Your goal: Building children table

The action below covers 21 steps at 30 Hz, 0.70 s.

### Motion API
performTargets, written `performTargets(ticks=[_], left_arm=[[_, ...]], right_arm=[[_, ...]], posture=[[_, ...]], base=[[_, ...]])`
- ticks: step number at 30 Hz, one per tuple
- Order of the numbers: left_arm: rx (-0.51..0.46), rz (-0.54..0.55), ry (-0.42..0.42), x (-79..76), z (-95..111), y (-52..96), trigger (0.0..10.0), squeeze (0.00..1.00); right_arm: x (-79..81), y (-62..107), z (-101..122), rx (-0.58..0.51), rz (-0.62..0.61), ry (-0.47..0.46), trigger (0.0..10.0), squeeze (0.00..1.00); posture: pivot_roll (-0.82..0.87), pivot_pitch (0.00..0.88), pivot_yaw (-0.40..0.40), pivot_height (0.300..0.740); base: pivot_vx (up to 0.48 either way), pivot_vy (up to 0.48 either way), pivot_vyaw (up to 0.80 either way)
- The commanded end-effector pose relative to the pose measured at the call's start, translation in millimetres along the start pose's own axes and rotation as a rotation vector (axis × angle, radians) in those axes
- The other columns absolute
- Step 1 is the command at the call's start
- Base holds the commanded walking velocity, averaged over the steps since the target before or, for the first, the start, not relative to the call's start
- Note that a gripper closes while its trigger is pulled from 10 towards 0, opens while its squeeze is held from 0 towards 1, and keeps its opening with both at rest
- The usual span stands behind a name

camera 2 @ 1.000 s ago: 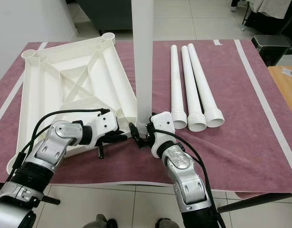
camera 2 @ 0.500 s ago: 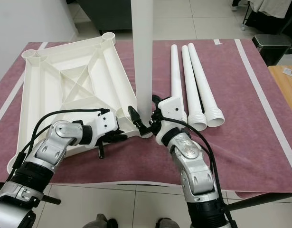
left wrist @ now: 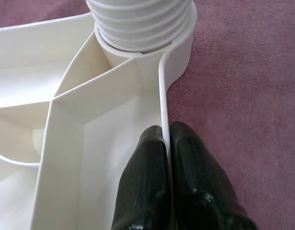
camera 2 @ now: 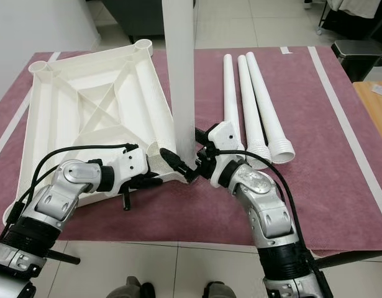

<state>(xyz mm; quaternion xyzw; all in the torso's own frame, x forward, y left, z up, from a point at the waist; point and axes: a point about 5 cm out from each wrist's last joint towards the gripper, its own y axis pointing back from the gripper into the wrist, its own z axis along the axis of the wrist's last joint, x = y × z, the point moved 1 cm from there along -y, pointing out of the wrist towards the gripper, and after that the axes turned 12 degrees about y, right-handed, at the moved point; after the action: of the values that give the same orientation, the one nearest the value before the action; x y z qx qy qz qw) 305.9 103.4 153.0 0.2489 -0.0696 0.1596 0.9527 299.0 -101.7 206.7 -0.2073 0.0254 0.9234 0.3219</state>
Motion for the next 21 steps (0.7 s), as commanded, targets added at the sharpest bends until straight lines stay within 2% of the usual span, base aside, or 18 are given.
performTargets(ticks=[1, 3, 7, 10, 15, 16, 17, 21], left_arm=[[0.030, -0.049, -0.026, -5.7, -2.9, 3.7, 0.0, 0.00], [0.043, -0.076, -0.046, -7.6, -3.0, 11.6, 0.0, 0.00], [0.056, -0.090, -0.059, -7.8, -3.8, 18.3, 0.0, 0.00], [0.064, -0.090, -0.059, -6.8, -5.2, 20.3, 0.0, 0.00], [0.064, -0.089, -0.057, -6.6, -5.3, 19.9, 0.0, 0.00], [0.061, -0.087, -0.052, -6.9, -5.1, 18.8, 0.0, 0.00], [0.052, -0.081, -0.044, -6.8, -4.2, 16.7, 0.0, 0.00], [0.040, -0.073, -0.033, -6.5, -2.7, 13.9, 0.0, 0.00]], right_arm=[[4.7, -2.4, -0.4, -0.012, 0.041, -0.022, 10.0, 0.00], [5.9, -3.1, 3.1, -0.024, 0.090, -0.019, 10.0, 0.00], [9.3, -2.2, 6.0, -0.034, 0.153, -0.022, 10.0, 0.00], [14.0, 1.1, 4.4, -0.028, 0.214, -0.027, 10.0, 0.00], [16.3, 2.9, 2.9, -0.023, 0.238, -0.031, 10.0, 0.00], [18.9, 4.8, 1.0, -0.018, 0.262, -0.034, 3.6, 0.00], [21.4, 6.3, -1.7, -0.011, 0.275, -0.037, 0.0, 0.00], [23.6, 7.6, -5.5, 0.000, 0.274, -0.042, 0.0, 0.00]], posture=[[0.00, 0.127, 0.097, 0.740], [0.01, 0.125, 0.094, 0.740], [0.01, 0.125, 0.094, 0.740], [0.01, 0.125, 0.094, 0.740], [0.01, 0.125, 0.094, 0.740], [0.01, 0.122, 0.089, 0.740], [0.00, 0.120, 0.090, 0.740], [0.00, 0.118, 0.090, 0.740]], base=[[0.000, 0.000, 0.00], [0.000, 0.000, 0.00], [0.000, 0.000, 0.00], [0.000, 0.000, 0.00], [0.000, 0.000, 0.00], [0.000, 0.000, 0.00], [0.000, 0.000, 0.00], [0.000, 0.000, 0.00]])
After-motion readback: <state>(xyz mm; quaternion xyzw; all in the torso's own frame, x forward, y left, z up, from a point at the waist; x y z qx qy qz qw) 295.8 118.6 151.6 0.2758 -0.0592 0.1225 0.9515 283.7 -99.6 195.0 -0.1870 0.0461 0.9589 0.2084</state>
